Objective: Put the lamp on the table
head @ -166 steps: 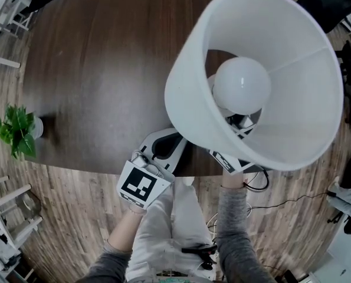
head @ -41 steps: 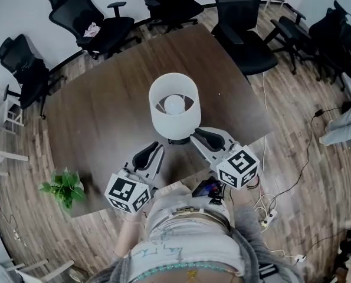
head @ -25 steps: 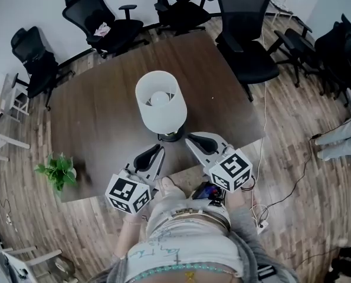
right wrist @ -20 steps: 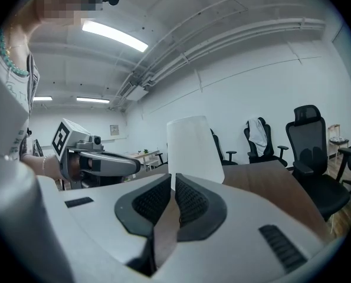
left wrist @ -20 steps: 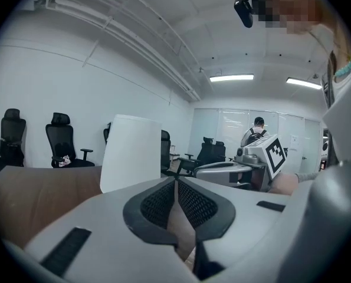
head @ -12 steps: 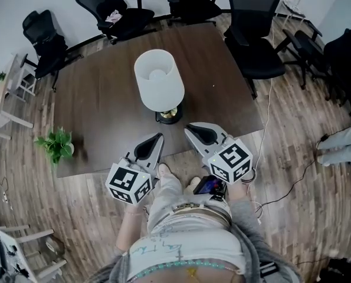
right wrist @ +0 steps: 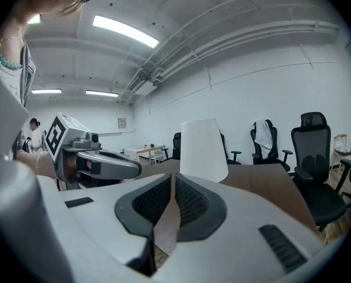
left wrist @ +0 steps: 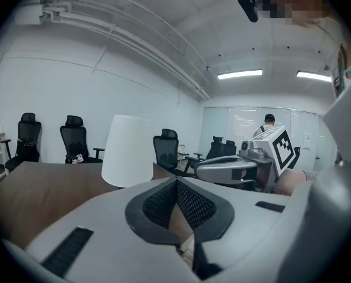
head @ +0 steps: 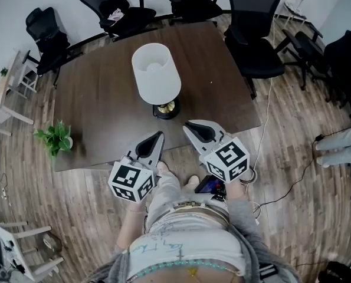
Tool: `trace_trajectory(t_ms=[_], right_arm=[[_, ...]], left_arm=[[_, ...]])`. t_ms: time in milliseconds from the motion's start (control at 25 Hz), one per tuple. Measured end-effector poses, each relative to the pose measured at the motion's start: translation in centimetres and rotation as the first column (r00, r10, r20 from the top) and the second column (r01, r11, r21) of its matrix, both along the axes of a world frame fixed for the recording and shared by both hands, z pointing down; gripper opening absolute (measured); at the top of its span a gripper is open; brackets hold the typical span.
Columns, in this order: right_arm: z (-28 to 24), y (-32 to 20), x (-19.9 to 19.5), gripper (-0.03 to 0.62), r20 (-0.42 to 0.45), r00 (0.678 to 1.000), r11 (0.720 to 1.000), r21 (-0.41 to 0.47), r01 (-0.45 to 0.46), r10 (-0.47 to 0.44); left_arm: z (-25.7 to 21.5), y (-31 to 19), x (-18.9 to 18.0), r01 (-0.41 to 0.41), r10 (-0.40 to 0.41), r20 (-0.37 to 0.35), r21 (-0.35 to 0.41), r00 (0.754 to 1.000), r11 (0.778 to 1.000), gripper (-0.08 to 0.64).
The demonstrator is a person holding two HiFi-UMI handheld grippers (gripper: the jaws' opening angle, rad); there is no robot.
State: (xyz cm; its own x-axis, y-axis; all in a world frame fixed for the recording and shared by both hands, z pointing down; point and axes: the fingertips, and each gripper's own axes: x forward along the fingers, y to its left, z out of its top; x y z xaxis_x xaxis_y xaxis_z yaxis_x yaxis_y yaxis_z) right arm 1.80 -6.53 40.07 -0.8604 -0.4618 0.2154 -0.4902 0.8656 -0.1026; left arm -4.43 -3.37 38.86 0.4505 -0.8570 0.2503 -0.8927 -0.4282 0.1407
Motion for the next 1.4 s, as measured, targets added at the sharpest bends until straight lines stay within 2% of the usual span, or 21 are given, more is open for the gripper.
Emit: trace_trajectory(t_ms=[520, 1400], right_arm=[[0.6, 0.0, 0.7, 0.034, -0.032, 0.999, 1.000, -0.015, -0.012, 0.012], [2.0, 0.1, 0.2, 0.034, -0.077, 0.997, 0.999, -0.044, 0.022, -0.025]], left_arm=[[-0.2, -0.3, 1.2, -0.028, 0.028, -0.015, -0.006, 0.999, 1.000, 0.011], [1.1, -0.2, 1.6, -0.049, 0.048, -0.010, -0.045, 0.999, 0.998, 0.011]])
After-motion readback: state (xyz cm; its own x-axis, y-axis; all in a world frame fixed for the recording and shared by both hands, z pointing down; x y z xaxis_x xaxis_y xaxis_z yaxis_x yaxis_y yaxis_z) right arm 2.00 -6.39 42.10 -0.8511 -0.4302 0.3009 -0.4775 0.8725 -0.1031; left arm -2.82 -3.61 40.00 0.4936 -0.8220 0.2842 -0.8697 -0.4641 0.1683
